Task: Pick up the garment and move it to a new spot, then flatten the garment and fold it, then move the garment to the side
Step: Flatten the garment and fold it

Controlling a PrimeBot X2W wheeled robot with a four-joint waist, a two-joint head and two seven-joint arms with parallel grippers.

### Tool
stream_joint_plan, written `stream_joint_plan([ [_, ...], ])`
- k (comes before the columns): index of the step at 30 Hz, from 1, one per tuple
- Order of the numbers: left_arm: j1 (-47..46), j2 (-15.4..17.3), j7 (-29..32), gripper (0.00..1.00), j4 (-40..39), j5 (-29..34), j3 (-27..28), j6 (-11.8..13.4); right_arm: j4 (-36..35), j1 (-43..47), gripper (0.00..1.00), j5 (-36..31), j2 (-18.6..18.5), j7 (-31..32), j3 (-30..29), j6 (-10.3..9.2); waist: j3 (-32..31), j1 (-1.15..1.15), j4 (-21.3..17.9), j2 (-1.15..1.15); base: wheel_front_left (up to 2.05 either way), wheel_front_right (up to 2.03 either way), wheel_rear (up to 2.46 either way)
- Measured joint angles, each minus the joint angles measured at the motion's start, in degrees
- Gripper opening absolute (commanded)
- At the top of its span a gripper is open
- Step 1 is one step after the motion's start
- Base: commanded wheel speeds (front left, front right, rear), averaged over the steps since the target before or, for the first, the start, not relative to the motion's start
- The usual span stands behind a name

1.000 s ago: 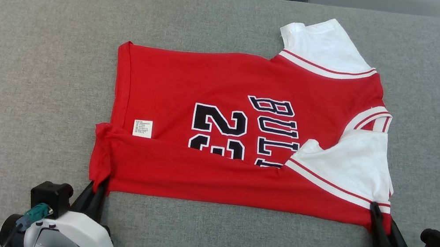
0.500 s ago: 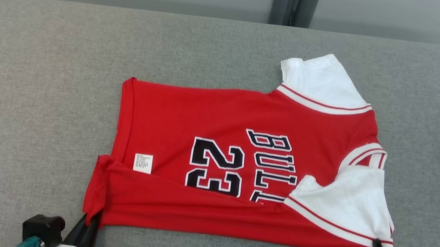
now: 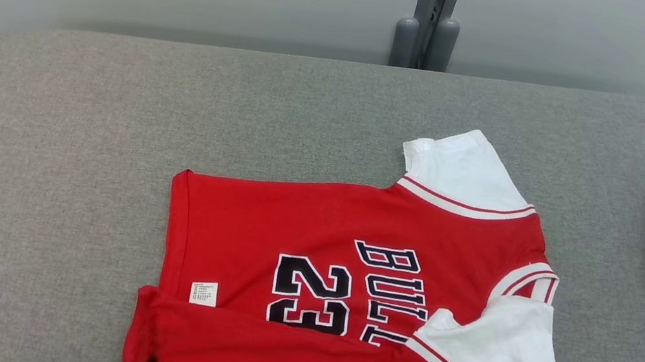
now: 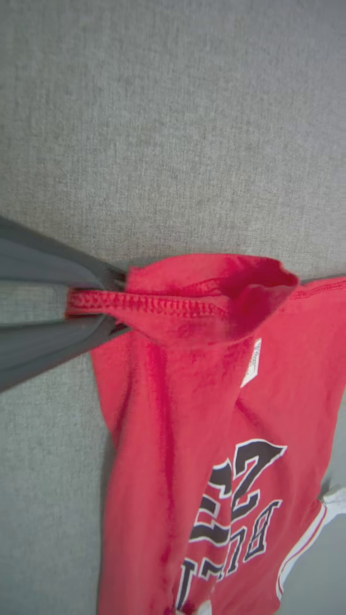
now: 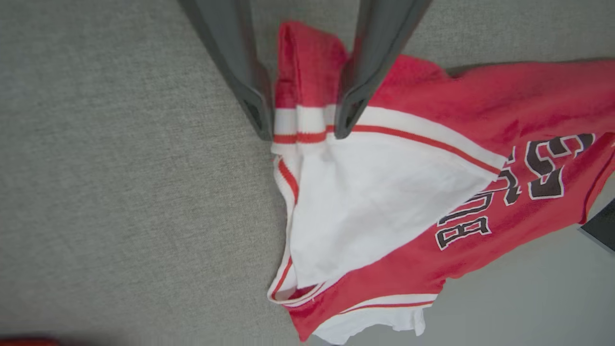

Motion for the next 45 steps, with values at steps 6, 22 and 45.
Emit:
stream_joint_plan([
  [6, -2.18, 0.38, -4.14, 1.00, -3.37, 1.15, 0.91, 1.08, -5.02, -1.50, 1.00, -3.61, -0.81, -1.66, -2.70, 0.00, -0.11, 0.00, -0.57, 0.00, 0.00, 0.00, 0.00],
  [22, -7.30, 2.23, -6.11, 1.00, -10.51, 5.69, 0.80, 4.34, -20.29, -4.24, 1.00, -13.59, 1.11, 1.34, -7.38, 0.00, -0.72, 0.00, -0.78, 0.00, 0.00, 0.00, 0.00],
  [45, -33.20, 3.34, 6.04, 1.00, 3.64, 3.35, 0.22, 0.09, -22.12, -11.00, 1.00, -12.69, 0.23, 1.23, -6.98, 0.00, 11.75, 0.00, -1.96, 0.00, 0.00, 0.00, 0.00],
])
